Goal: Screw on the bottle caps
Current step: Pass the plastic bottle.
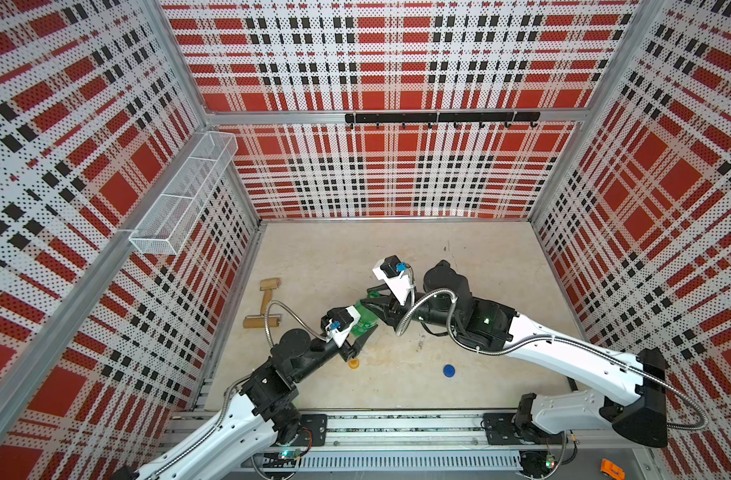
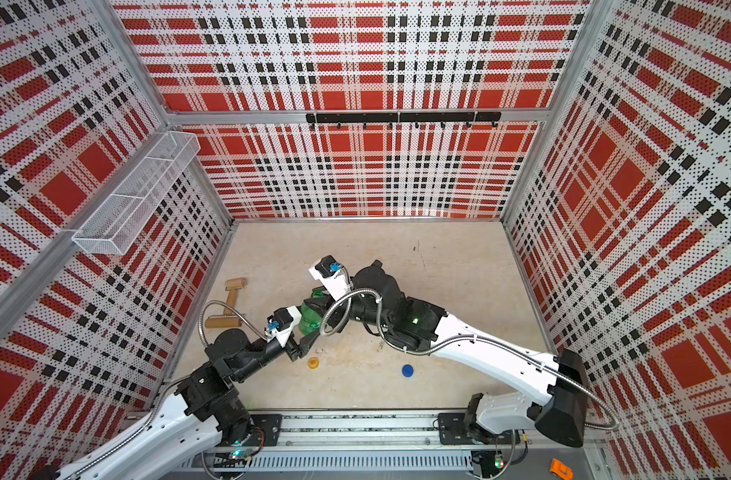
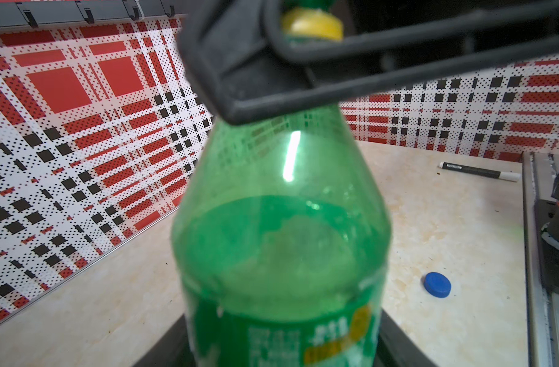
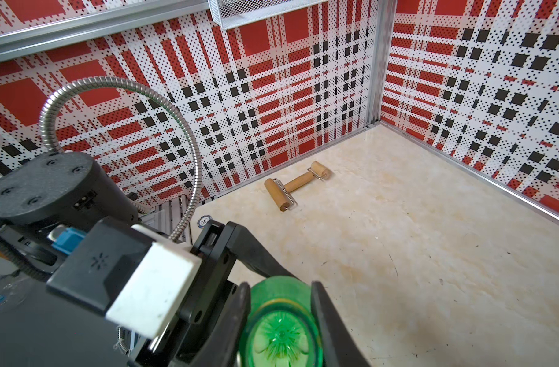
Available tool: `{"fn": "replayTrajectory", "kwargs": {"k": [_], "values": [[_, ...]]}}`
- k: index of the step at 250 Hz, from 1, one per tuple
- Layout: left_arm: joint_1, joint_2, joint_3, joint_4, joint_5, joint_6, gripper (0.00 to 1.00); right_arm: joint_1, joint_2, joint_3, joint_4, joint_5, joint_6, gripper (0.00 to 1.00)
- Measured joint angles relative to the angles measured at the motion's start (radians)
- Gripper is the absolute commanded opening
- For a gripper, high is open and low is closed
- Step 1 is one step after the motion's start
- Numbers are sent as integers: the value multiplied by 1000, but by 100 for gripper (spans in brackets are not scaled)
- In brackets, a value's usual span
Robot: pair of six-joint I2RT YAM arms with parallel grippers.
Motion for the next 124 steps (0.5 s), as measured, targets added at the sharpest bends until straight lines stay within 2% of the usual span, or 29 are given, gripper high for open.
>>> {"fn": "replayTrajectory", "kwargs": {"k": [48,85,124], "values": [[0,0,0,-3,0,1,56,0,0,0,1,-2,0,0],[0,-3,0,-4,0,5,56,0,0,0,2,-4,0,0],[0,-6,0,-4,-1,9,54,0,0,0,7,-7,0,20]]}}
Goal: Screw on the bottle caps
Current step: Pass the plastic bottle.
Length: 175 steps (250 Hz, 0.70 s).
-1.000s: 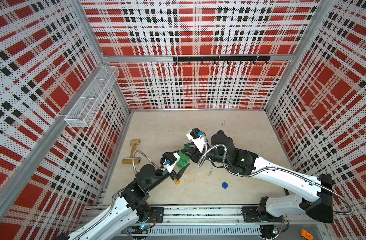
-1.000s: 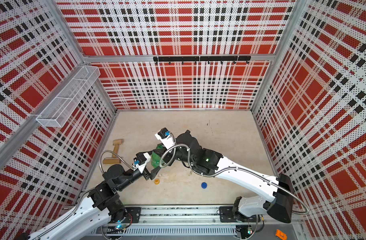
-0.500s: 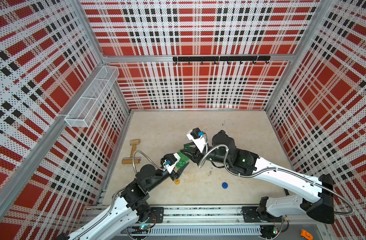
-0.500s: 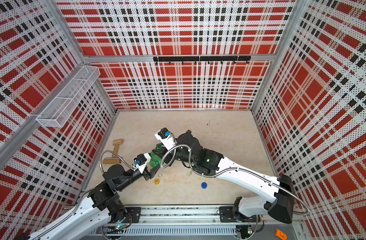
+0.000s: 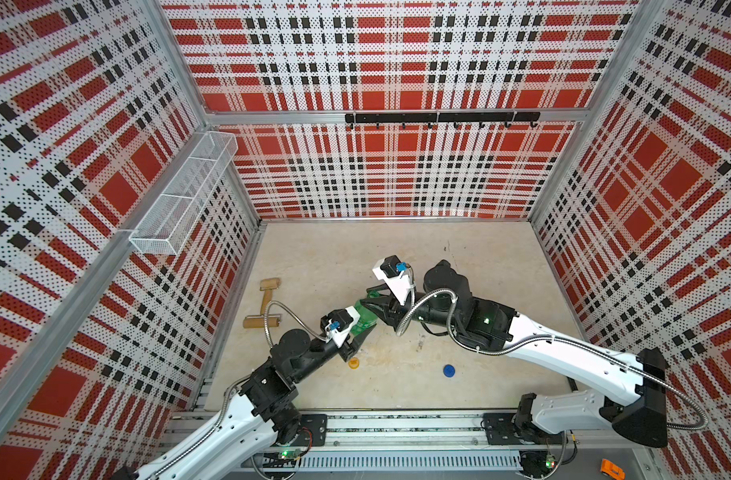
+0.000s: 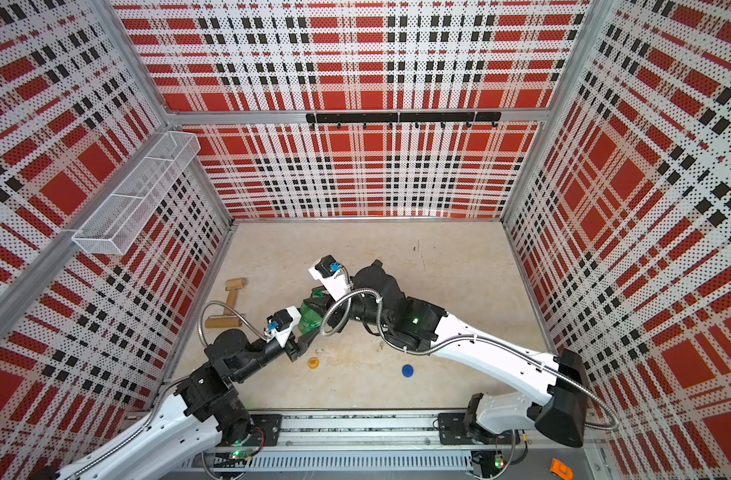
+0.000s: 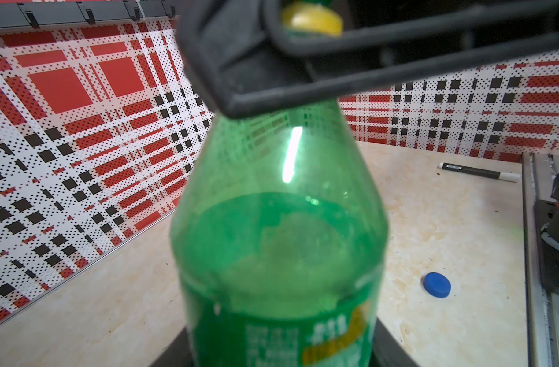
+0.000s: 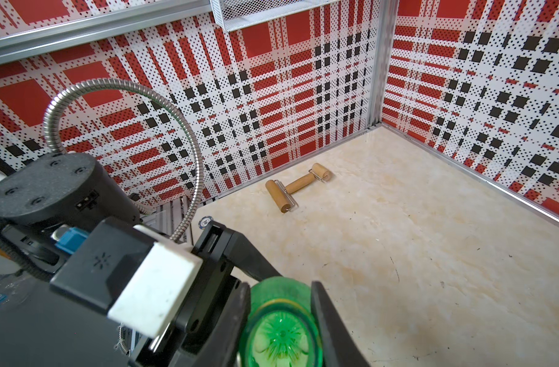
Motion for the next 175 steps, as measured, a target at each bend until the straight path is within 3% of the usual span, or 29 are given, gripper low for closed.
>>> {"fn": "replayTrajectory", "kwargs": {"k": [45,71,94,125,175], "values": [[0,-11,-1,-1,-2,4,52,1,0,0,8,-9,4,47],[0,-21,-6,0,-4,5,52,4,0,0,17,-22,6,72],[0,-31,-8,0,-5,6,52,5,0,0,24,-23,17,87],[0,-39,-9,2,-13,6,52,4,-5,-1,22,0,24,100],[10,-79,-16,9,-45,0,54,2,-78,-1,-2,86,32,100]]}}
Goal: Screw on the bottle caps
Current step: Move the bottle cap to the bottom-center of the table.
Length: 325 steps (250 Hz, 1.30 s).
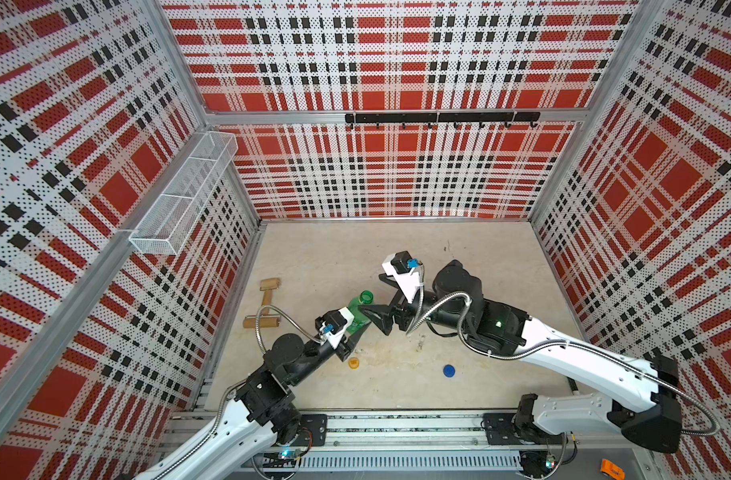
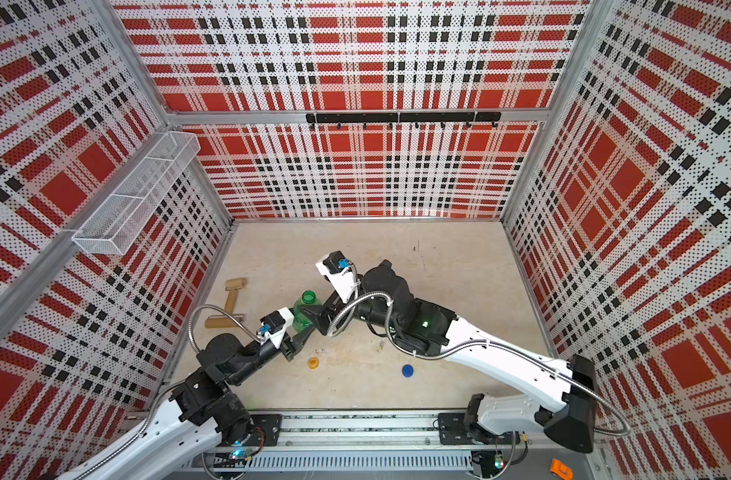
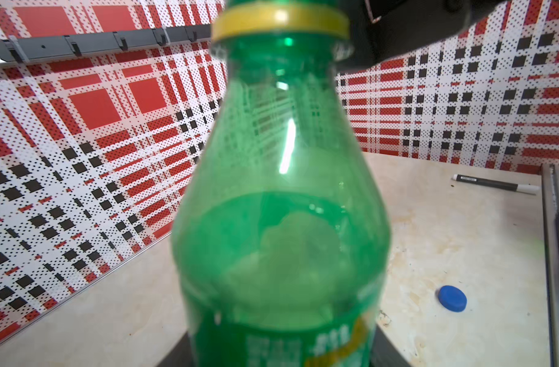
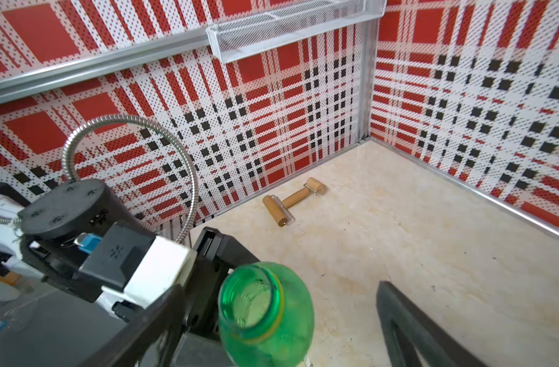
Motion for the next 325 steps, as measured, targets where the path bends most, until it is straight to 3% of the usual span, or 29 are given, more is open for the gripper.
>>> {"fn": "replayTrajectory", "kwargs": {"k": [61,113,182,257,325], "values": [[70,-92,-27,48,-42,-41,56,-171,-134,-2,-22,2,81,100],[113,-149,-33,82,-92,-66,55,-177,-42,-48,-113,-61,136,97],[132,-221,-54,116,-230,-64,57,-85,229,-90,-280,-56,169,86],[146,-243,-62,151,-362,-40,59,54,538,68,-368,-24,159,75],[146,-248,-70,165,-410,-18,58,98,685,193,-415,14,144,66]]}}
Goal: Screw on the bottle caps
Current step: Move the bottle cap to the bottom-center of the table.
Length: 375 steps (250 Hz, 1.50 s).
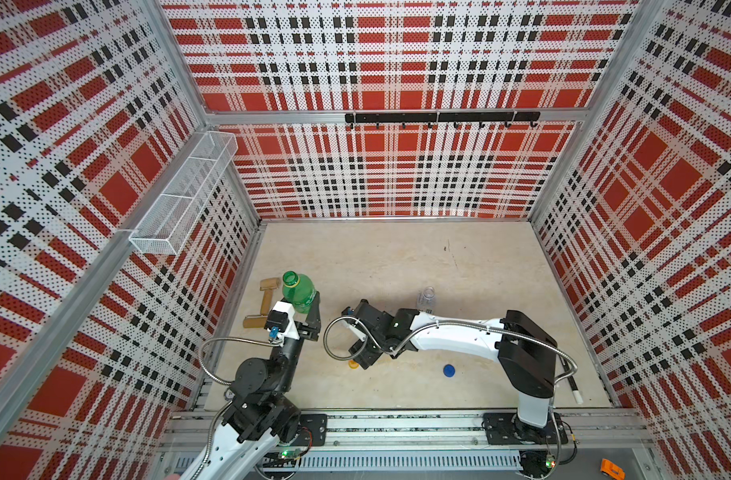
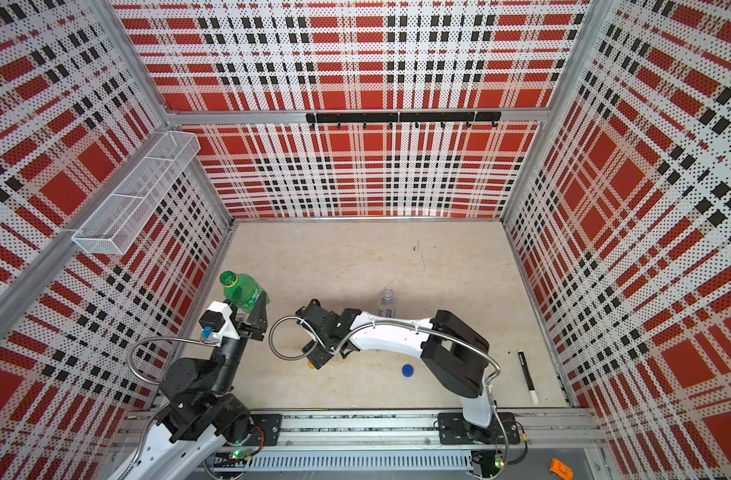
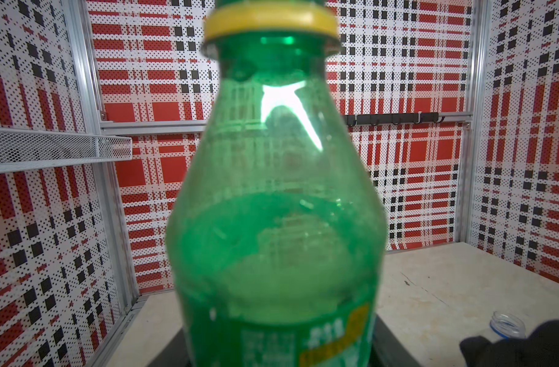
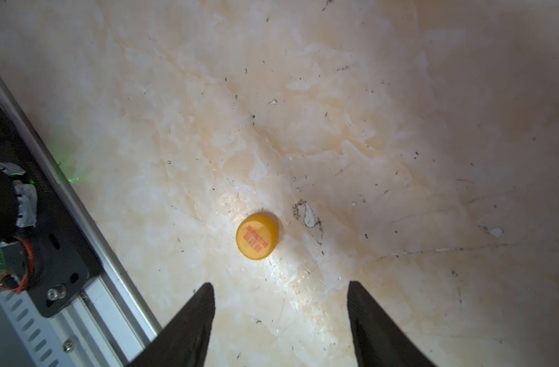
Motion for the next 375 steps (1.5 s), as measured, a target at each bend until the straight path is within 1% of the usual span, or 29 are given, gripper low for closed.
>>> {"fn": "replayTrajectory", "kwargs": {"k": [22,136,237,310,375], "values": [[0,0,-3,1,-7,3,58,20,36,29,-7,14,-8,62],[0,-6,-7,8,-14,6,58,51,108,87,-46,41,-30,50],[1,-11,-13,8,-12,18,58,68,171,125,-65,71,-35,49],[1,-13,-19,8,-3,24,59,72,184,139,-77,90,-38,44],[1,-15,-19,8,4,25,59,73,207,170,-82,116,-40,42]]}}
